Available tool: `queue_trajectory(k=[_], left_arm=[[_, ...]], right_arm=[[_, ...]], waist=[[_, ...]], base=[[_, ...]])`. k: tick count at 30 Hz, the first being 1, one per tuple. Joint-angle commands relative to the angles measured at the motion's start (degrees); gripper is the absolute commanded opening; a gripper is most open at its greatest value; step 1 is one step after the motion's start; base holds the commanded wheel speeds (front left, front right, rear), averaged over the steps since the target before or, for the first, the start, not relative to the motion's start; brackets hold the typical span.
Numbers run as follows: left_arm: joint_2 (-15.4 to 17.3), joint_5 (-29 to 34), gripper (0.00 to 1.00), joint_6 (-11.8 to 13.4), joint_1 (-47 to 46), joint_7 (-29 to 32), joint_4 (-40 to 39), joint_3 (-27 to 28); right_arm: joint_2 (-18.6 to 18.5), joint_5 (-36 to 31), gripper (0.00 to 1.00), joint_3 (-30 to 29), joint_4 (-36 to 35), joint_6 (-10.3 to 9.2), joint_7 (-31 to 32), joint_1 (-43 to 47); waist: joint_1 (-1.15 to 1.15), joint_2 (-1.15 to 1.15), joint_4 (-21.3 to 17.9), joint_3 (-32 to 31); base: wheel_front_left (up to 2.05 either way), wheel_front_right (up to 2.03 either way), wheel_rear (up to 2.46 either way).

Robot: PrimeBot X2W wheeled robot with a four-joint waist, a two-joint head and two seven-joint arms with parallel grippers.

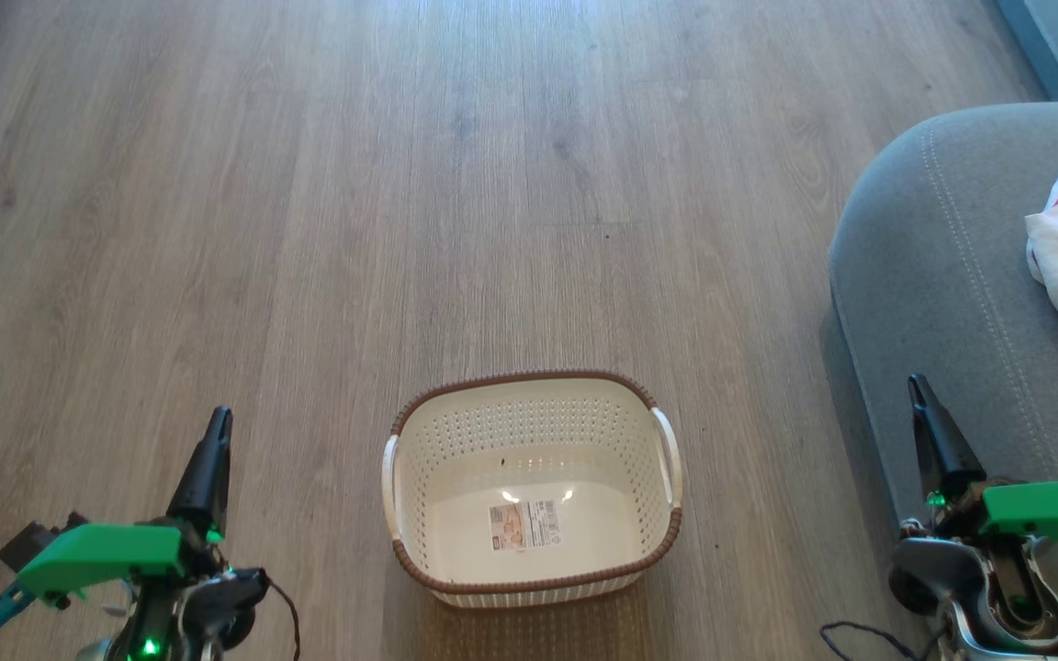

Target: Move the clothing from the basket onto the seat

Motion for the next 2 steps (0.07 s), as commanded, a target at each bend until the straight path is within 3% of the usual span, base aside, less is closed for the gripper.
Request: queue_trajectory(k=[1, 2], left_arm=[[0.59, -0.32, 0.0, -0.52, -1.78, 0.45, -1.93, 1.93], [0.59, -0.32, 0.0, -0.52, -1.78, 0.45, -1.93, 1.93]], right_arm=[[-0.21, 0.34, 0.0, 1.01, -2.22, 0.03, 0.24, -1.18], [-0.21, 0.34, 0.0, 1.01, -2.22, 0.03, 0.24, -1.18]], waist=[[0.0, 0.0, 0.0, 0.0], [0.0, 0.0, 0.0, 0.0]], base=[[0.0, 0.0, 0.0], [0.0, 0.0, 0.0]])
